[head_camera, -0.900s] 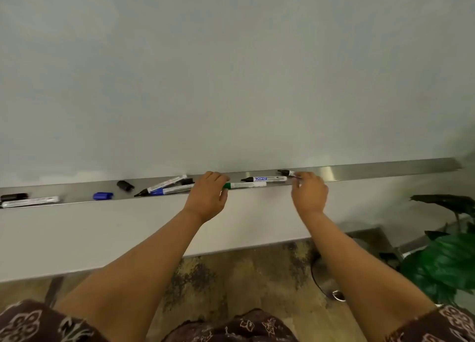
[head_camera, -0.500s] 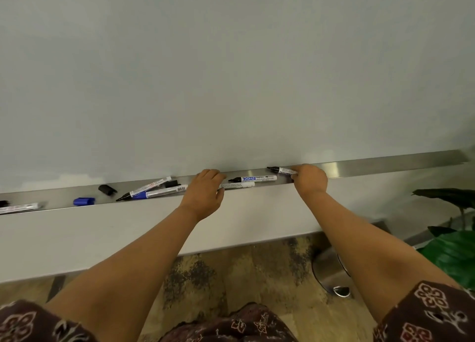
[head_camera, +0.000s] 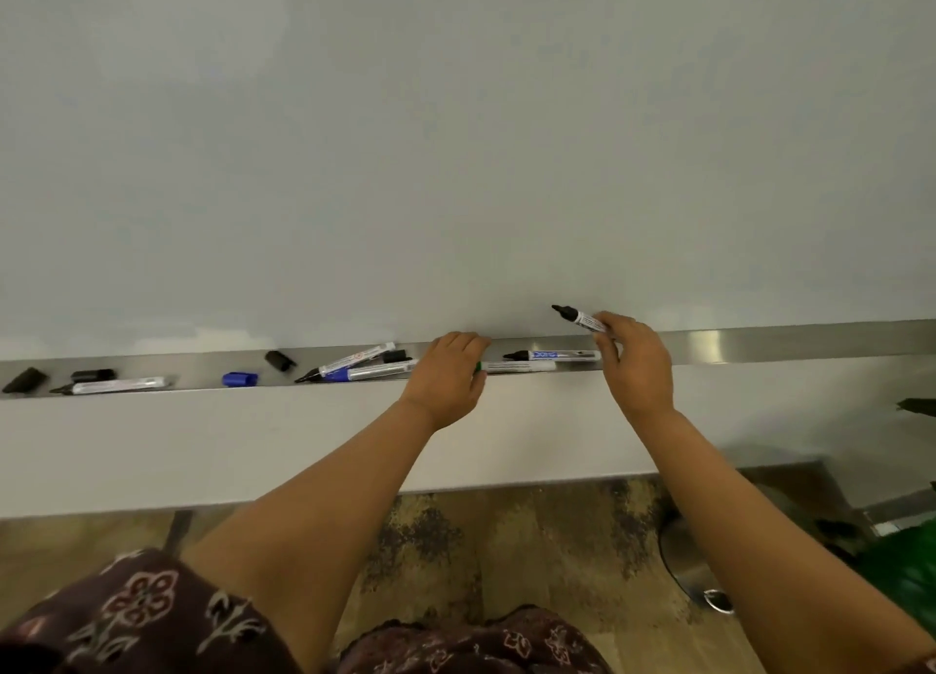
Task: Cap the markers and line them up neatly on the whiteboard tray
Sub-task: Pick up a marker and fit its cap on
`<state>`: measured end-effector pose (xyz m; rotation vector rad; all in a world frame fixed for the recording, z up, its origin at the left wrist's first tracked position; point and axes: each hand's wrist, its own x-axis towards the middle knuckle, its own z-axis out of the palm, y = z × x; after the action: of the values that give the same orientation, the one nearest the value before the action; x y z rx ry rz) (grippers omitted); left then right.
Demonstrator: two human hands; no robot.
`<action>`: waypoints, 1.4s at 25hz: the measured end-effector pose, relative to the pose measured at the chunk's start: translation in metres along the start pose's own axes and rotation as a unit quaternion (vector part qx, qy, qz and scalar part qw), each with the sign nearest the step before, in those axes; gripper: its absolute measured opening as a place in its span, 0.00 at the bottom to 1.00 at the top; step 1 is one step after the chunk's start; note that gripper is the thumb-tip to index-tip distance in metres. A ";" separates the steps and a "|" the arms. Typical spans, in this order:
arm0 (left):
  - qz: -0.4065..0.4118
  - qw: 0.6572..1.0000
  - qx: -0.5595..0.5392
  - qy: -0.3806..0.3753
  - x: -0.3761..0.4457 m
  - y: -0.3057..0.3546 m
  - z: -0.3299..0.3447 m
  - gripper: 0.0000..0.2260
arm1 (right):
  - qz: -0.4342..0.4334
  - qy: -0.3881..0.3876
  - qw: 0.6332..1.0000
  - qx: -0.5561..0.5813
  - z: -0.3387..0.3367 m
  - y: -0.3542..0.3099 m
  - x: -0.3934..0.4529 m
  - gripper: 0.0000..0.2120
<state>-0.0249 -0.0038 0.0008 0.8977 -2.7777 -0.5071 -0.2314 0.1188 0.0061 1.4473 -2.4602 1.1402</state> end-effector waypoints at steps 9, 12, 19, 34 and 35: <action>-0.084 0.993 0.019 0.081 -0.068 -0.102 -0.050 0.17 | -0.056 -0.032 0.994 0.092 0.082 -0.127 -0.005 0.08; -0.107 0.991 0.013 0.076 -0.083 -0.135 -0.065 0.16 | -0.022 -0.009 0.994 0.109 0.095 -0.152 -0.018 0.07; 0.002 1.000 0.011 -0.019 -0.062 -0.141 -0.082 0.14 | 0.037 0.026 0.998 0.048 0.092 -0.178 -0.045 0.08; 0.002 0.972 0.169 -0.161 0.001 -0.098 -0.062 0.10 | 0.096 0.000 0.990 0.106 0.070 -0.138 -0.036 0.11; -0.016 0.973 0.171 -0.158 0.003 -0.096 -0.059 0.10 | 0.085 -0.006 0.990 0.111 0.070 -0.136 -0.032 0.11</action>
<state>0.0403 -0.0944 0.0200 1.0084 -3.2117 -0.1887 -0.0875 0.0603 0.0187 1.3163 -2.5771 1.4839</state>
